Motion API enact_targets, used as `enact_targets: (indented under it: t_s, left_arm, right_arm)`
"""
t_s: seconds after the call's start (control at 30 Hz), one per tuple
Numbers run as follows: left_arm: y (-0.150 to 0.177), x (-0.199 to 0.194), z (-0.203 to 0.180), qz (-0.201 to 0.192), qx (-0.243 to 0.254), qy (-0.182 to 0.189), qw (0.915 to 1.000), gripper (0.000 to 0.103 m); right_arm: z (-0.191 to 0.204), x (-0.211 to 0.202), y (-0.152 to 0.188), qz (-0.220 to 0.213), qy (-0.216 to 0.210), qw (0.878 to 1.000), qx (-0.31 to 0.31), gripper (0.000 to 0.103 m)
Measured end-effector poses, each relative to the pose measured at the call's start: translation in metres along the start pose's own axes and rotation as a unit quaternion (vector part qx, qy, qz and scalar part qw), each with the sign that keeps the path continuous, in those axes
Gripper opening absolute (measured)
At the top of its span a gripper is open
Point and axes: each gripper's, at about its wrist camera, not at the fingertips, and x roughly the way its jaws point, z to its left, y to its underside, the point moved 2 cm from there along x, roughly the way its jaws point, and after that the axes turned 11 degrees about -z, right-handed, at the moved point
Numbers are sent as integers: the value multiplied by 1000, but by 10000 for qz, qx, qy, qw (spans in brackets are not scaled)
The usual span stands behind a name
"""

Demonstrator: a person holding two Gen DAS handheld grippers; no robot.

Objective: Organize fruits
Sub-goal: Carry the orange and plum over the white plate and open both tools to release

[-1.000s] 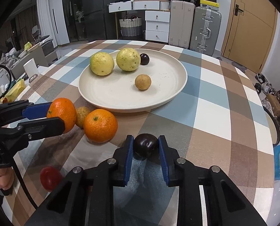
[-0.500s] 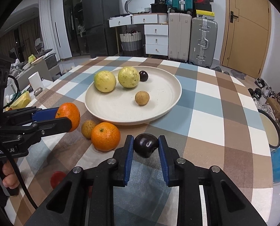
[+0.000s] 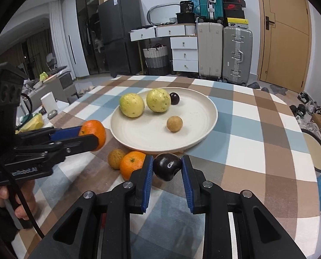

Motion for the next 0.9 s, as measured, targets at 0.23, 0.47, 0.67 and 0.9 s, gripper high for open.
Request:
enact_targets:
  t_s: [0.23,0.47,0.67,0.9]
  left_arm:
    - [-9,9,4,26,-74,-10,10000,38]
    - [-25,24,8,7,-95,34,9999,38]
    - [-38,41,13,-44,-121,-11,9999,38]
    - [-41,56,20,-86,-57,-63,9999,38]
  right_arm:
    - [-4,-2,-14,-83,28,9998,196,27]
    - [-3,8,-34,-200,65,9996,208,27]
    - [-2,25,-44,-186,21,9998,1,27]
    - [-15,34,-42,-251,-52,9994,214,27]
